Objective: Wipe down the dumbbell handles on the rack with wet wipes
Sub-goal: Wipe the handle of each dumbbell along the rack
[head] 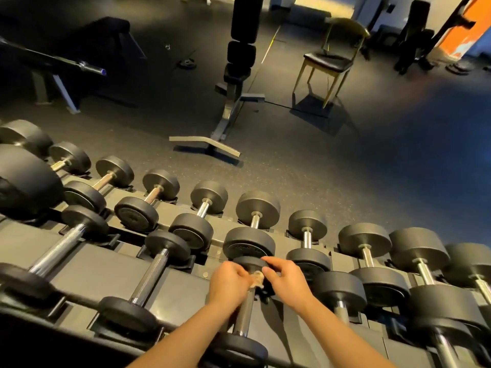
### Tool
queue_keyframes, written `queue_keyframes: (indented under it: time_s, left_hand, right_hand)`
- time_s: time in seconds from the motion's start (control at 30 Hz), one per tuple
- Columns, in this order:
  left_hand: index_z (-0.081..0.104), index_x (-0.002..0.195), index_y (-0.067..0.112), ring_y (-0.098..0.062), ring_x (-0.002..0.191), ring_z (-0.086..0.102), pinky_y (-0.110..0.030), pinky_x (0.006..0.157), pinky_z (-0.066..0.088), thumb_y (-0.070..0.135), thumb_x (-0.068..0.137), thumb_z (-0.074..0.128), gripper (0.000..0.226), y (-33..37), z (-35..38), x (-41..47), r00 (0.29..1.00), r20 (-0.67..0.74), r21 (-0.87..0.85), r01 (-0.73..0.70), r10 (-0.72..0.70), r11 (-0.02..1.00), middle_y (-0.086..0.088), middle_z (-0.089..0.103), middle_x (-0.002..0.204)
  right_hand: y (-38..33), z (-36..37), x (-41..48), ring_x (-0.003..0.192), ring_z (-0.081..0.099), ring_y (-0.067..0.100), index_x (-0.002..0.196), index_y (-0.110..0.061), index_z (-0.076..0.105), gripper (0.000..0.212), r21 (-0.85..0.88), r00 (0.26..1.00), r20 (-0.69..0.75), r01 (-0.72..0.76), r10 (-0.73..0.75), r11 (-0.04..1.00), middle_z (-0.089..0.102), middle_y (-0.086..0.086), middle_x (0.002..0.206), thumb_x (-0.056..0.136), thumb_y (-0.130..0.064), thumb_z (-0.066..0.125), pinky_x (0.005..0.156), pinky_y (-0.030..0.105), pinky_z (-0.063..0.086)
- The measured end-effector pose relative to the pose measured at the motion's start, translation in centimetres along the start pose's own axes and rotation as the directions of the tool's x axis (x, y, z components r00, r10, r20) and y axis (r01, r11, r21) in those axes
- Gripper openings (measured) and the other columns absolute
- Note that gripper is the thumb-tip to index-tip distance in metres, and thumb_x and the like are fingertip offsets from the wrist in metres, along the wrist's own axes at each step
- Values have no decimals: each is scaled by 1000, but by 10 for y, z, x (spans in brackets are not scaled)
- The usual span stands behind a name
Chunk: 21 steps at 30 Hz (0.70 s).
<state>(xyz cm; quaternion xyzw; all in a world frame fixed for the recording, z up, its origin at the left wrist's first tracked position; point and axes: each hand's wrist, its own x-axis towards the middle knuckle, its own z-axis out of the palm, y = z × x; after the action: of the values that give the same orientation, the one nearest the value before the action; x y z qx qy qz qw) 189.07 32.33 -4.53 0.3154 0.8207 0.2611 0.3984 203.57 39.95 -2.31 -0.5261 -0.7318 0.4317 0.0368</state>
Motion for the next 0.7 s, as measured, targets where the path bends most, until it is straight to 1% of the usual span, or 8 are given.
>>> queue_keyframes:
  time_s: [0.07,0.13,0.27,0.37,0.47,0.57,0.63,0.7]
  left_hand:
    - [75,77,24,-10,68,64,-25,64,53,37,85,74,15,11,4,-10,982,-59,289,-154,178,945,6,68,70]
    - [74,90,25,-8,69,60,-19,59,46,43,88,67,19,19,11,-14,958,-113,451,-188,265,873,10,67,77]
    - [69,103,22,-14,82,66,-23,72,50,42,98,58,24,21,18,-17,958,-63,639,-177,281,749,4,71,93]
    - [68,110,18,-15,90,68,-27,82,55,33,104,54,22,22,27,-18,956,-50,672,-183,290,717,1,72,101]
    - [68,98,18,-12,83,66,-25,76,54,35,104,54,23,19,28,-20,979,-109,443,-108,174,890,1,70,91]
    - [62,69,18,-11,60,56,-27,58,44,34,100,61,35,12,15,-15,997,-74,136,46,-36,990,5,59,63]
    - [57,57,19,-16,57,51,-28,61,42,31,97,67,42,9,6,-11,986,-10,-85,166,-167,983,4,52,54]
    - [67,68,13,-23,66,59,-34,66,49,23,96,69,30,7,4,-10,951,63,-340,305,-303,889,-5,62,62]
  right_hand:
    - [2,0,-1,110,63,4,138,-34,62,36,21,1000,7,-5,4,1000,69,-15,122,101,-33,59,98,25,49]
    - [4,-1,0,112,63,5,137,-35,62,36,58,1000,7,0,0,998,69,-15,123,101,-34,59,102,31,51]
    - [9,-3,-6,109,60,4,138,-30,59,36,155,999,26,16,-20,988,65,-12,120,105,-22,52,92,16,45]
    - [15,-2,-13,119,56,7,142,-33,52,42,202,998,55,14,-26,979,59,-11,128,103,-15,52,101,21,44]
    - [20,-3,-21,116,56,4,134,-36,52,40,334,998,54,-33,16,942,60,-10,126,103,-10,50,105,24,45]
    - [24,-1,-38,104,60,2,109,-33,64,29,431,983,-144,-41,114,901,63,-13,110,102,-7,53,93,19,48]
    - [22,4,-50,99,60,3,99,-34,67,29,447,971,-205,-21,125,894,64,-12,104,101,-7,56,89,20,50]
    - [14,10,-57,104,60,4,105,-39,65,32,466,992,-104,-10,66,885,63,-14,109,101,-8,56,89,15,49]
